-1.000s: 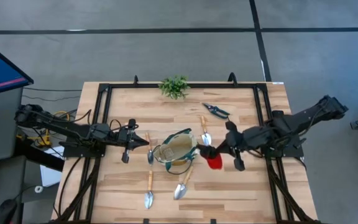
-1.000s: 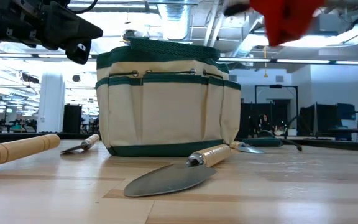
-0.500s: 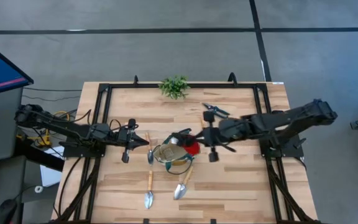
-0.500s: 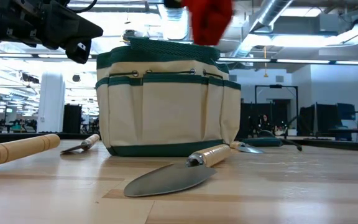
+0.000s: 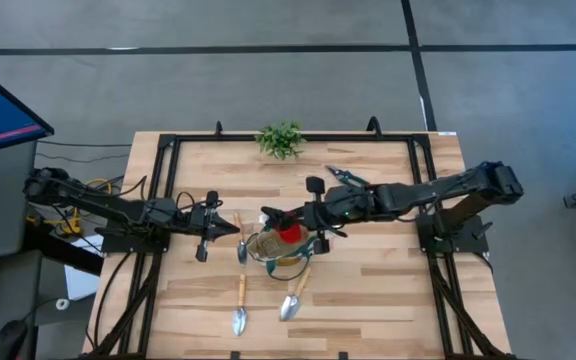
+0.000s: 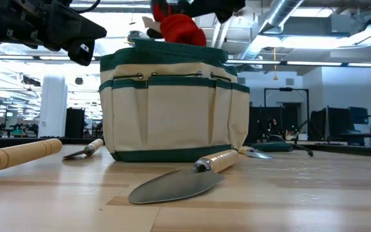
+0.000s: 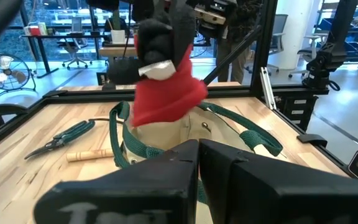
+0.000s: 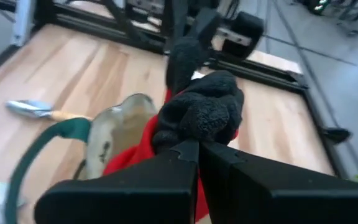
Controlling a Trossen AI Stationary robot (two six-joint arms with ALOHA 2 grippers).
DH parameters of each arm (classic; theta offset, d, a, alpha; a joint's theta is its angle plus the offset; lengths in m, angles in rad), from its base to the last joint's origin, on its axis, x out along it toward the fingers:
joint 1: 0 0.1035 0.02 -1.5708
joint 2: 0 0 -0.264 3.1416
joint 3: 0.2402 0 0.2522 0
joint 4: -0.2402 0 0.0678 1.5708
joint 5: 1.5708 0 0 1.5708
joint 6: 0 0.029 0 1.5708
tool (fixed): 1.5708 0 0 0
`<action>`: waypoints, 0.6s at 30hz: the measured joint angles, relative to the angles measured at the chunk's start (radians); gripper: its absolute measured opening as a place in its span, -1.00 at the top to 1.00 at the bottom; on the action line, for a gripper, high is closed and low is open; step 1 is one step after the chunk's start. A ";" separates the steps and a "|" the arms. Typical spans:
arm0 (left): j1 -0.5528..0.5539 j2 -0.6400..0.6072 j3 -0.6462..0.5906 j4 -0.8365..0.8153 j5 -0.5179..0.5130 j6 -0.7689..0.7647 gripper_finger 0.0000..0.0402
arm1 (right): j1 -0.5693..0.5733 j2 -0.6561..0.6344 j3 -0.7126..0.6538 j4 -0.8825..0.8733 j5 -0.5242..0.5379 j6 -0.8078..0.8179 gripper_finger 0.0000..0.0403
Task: Pick & Place Garden tools in Gardening bag
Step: Put the gloves into the gardening bag
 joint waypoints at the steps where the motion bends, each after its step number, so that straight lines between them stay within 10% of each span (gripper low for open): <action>1: 0.000 0.000 0.000 0.000 0.000 0.000 0.99 | 0.000 0.000 -0.001 -0.012 -0.005 0.010 1.00; 18: 0.000 0.000 0.000 0.000 -0.005 0.000 0.99 | -0.005 0.000 -0.001 -0.030 -0.018 -0.063 1.00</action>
